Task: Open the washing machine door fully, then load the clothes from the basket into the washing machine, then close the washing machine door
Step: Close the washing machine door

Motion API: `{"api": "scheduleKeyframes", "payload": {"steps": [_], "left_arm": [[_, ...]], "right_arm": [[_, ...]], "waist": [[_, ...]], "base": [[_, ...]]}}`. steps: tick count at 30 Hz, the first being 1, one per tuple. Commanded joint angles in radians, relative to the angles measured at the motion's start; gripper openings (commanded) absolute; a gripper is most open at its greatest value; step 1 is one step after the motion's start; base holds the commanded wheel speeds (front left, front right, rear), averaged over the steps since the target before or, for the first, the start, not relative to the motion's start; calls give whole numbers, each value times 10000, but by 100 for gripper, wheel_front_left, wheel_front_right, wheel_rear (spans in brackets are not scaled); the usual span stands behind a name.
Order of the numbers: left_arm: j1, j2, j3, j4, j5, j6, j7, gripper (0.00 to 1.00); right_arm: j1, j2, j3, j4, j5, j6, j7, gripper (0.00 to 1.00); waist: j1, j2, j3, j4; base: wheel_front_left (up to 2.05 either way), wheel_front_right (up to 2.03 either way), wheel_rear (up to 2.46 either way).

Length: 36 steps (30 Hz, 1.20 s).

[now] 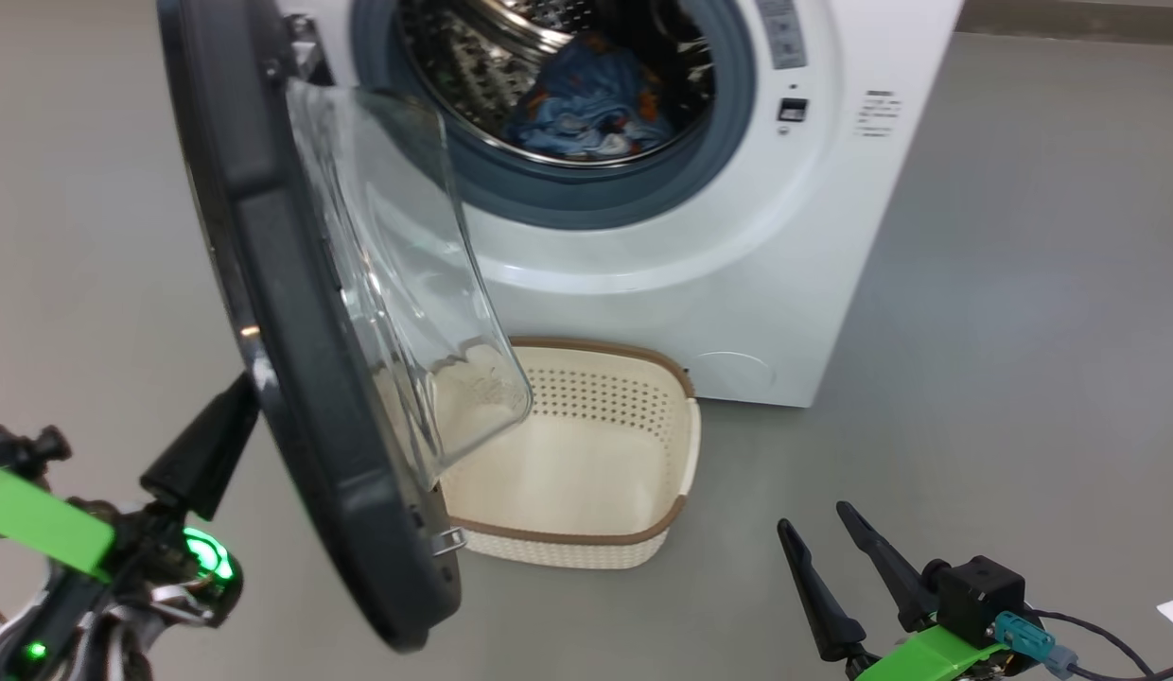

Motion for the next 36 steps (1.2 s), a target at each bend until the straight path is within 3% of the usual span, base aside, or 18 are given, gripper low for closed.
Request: {"api": "scheduleKeyframes", "payload": {"steps": [1,16,25,36], "left_arm": [[-185,50,-39,-277,145,-211,-57,0],[-1457,-87,-1681,1224,511,-949,-1721,0],[-3393,-91,-2136,3904,920,-1224,-3098,0],[-5257,143,-1714,6867,1394,-1312,-4647,0]], "right_arm": [[-68,60,193,-221,43,17,-49,100],[-161,32,277,-162,50,17,-49,100],[-285,-54,434,-12,90,17,-49,100],[-371,-5,584,133,151,17,-49,100]], "waist": [[0,-1,-73,-471],[0,-1,18,-2020],[0,-1,54,-2869],[0,-1,-43,-3984]], "base": [[0,0,0],[0,0,0],[0,0,0],[0,0,0]]}}
